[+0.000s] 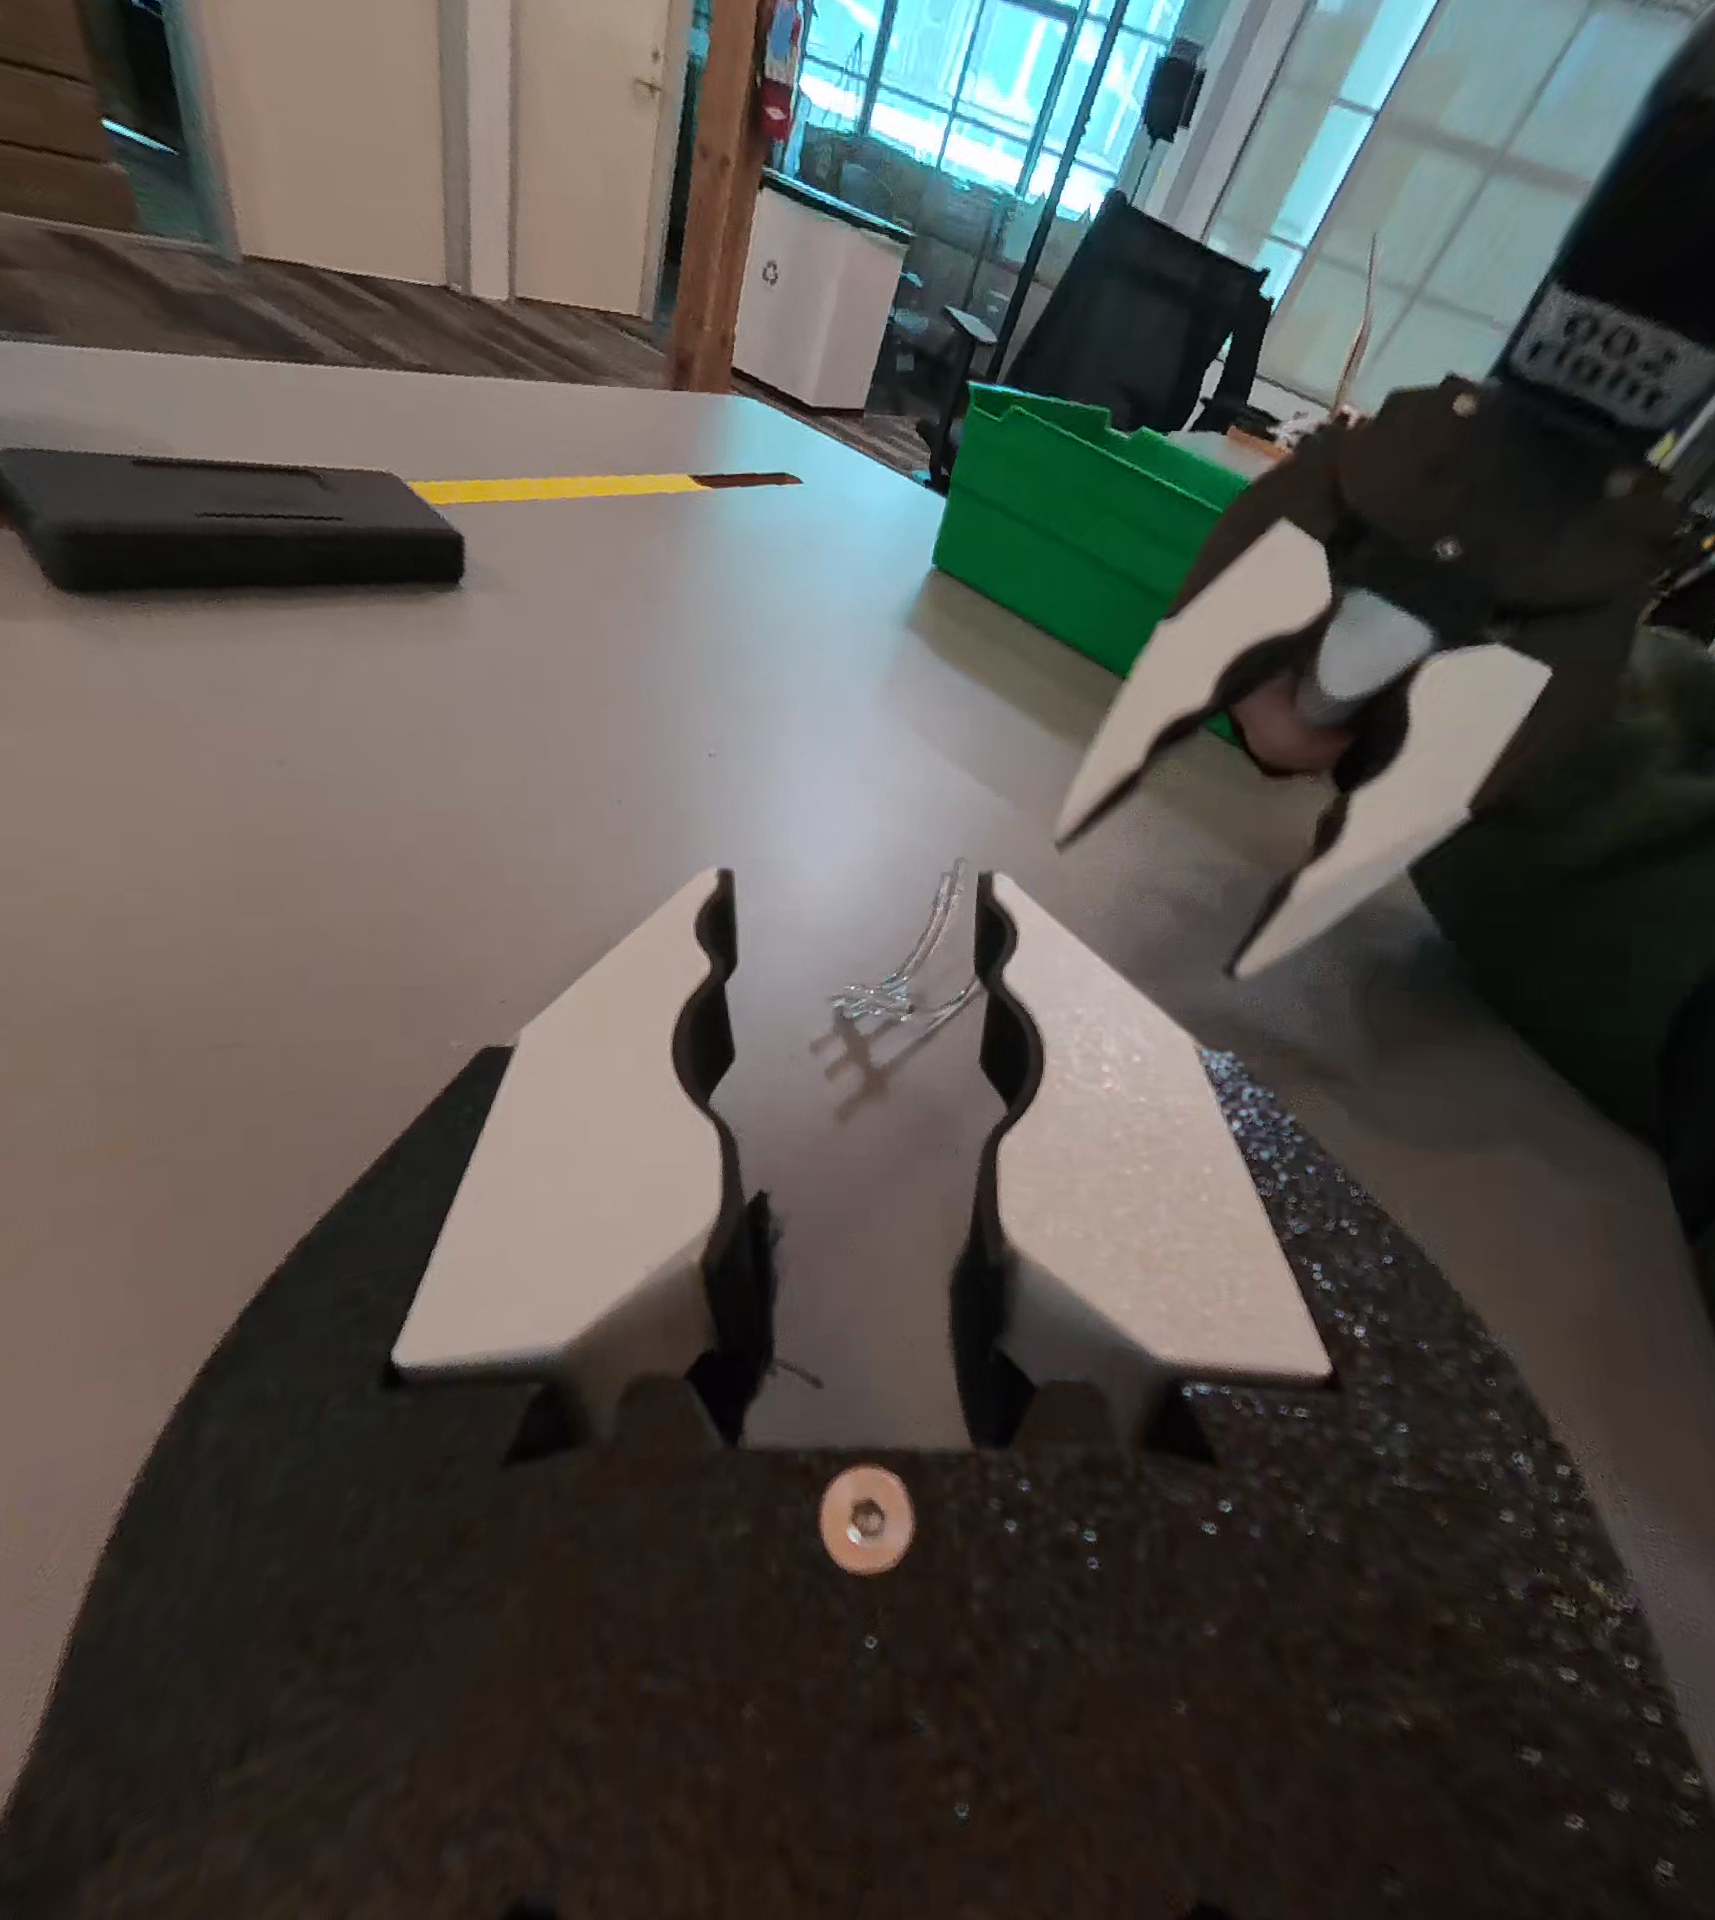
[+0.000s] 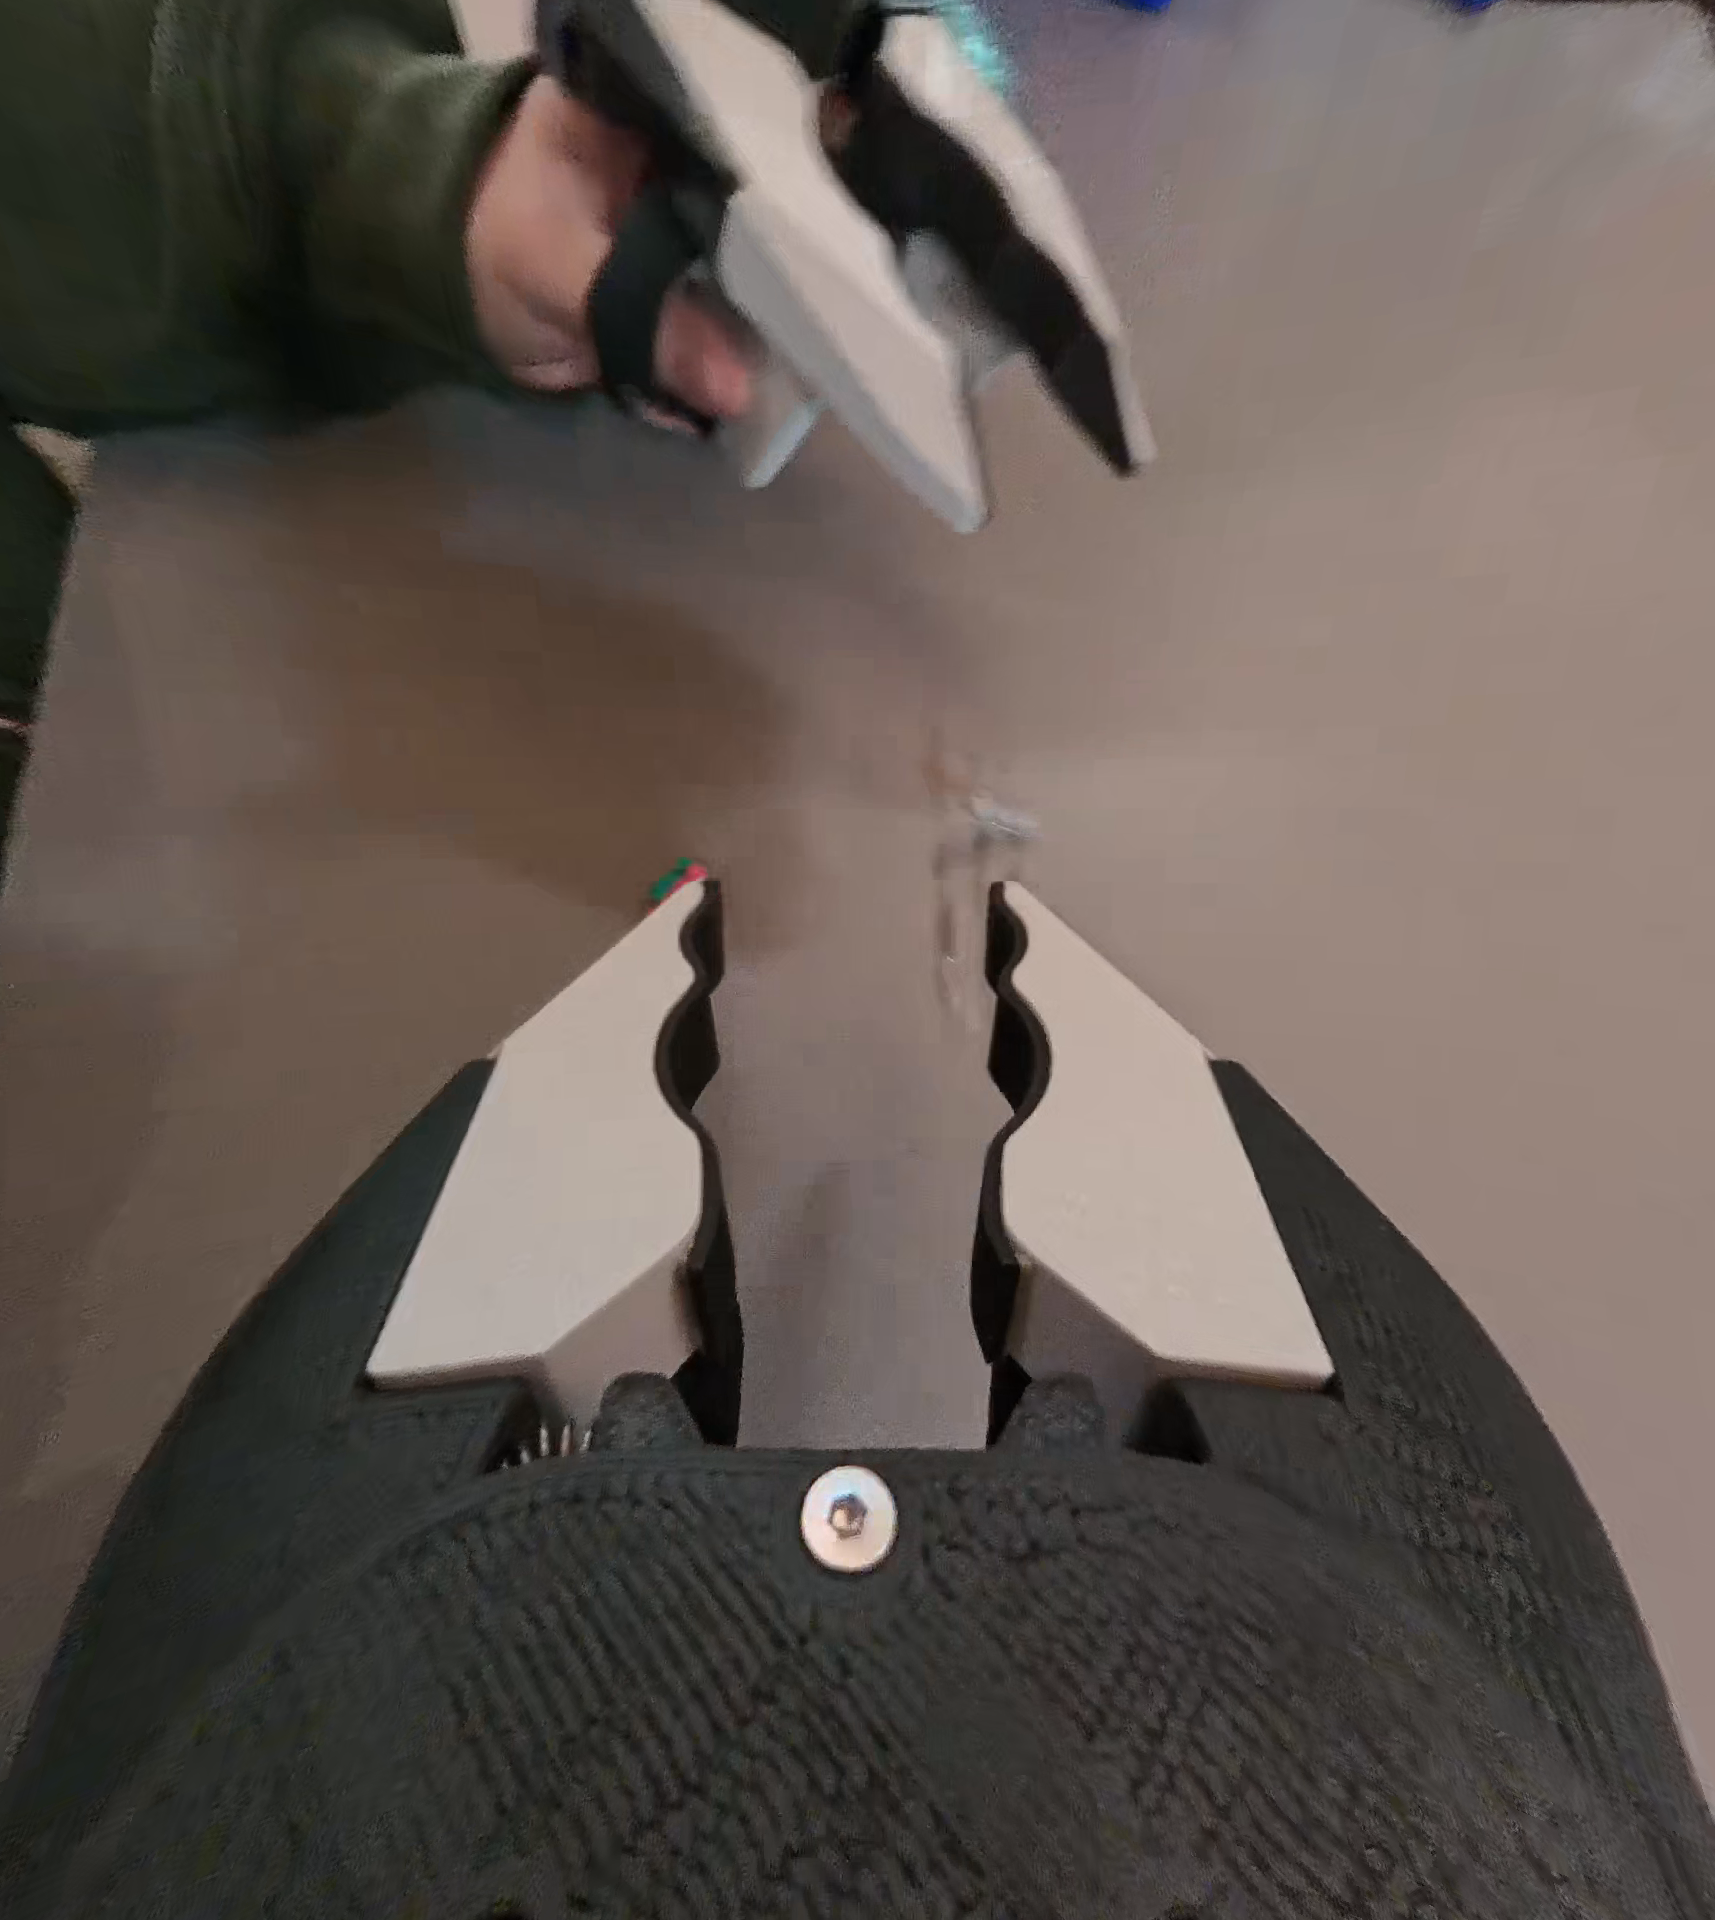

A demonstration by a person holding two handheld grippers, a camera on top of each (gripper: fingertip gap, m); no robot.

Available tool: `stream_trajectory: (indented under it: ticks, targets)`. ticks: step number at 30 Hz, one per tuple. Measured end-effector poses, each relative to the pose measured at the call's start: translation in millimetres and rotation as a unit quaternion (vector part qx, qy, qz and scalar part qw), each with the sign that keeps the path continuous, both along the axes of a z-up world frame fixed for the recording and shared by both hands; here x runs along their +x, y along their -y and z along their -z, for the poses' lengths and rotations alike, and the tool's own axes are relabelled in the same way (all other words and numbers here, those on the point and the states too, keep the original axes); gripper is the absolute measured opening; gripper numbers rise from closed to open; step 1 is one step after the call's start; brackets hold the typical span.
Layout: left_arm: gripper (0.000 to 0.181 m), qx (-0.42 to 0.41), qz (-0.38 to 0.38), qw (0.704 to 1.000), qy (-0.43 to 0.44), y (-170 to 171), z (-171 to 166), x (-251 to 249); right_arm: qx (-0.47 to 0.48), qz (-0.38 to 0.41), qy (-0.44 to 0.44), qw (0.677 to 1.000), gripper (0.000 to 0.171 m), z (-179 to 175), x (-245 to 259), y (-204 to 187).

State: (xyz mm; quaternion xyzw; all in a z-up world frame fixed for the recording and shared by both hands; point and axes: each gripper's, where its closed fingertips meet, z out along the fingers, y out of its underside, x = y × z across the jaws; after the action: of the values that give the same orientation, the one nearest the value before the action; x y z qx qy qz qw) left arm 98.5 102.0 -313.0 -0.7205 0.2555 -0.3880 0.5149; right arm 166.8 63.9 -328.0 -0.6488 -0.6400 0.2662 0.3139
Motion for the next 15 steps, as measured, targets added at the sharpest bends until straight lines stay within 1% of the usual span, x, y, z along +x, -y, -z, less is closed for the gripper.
stream_trajectory:
  ticks: [3,5,8,10,13,15]
  targets:
    - [0.043,0.012,-0.002,1.000,-0.005,0,-1,-1,-0.001,0.030,0.025,0.999,0.054,4,15,-9]
    - [0.044,0.024,-0.008,1.000,-0.007,0,-3,-3,-0.028,0.028,0.063,0.997,0.053,13,21,-1]
    - [0.044,0.042,-0.025,0.999,-0.018,-2,-5,-7,-0.073,0.015,0.144,0.987,0.043,37,31,17]
    - [0.044,0.050,-0.035,0.998,-0.022,-4,-6,-9,-0.097,-0.004,0.180,0.979,0.034,51,33,29]
    - [0.043,0.053,-0.054,0.997,-0.025,-8,-6,-14,-0.119,-0.041,0.174,0.977,0.029,52,19,48]
    - [0.043,0.051,-0.061,0.997,-0.017,-10,-7,-17,-0.111,-0.058,0.182,0.975,0.027,52,13,58]
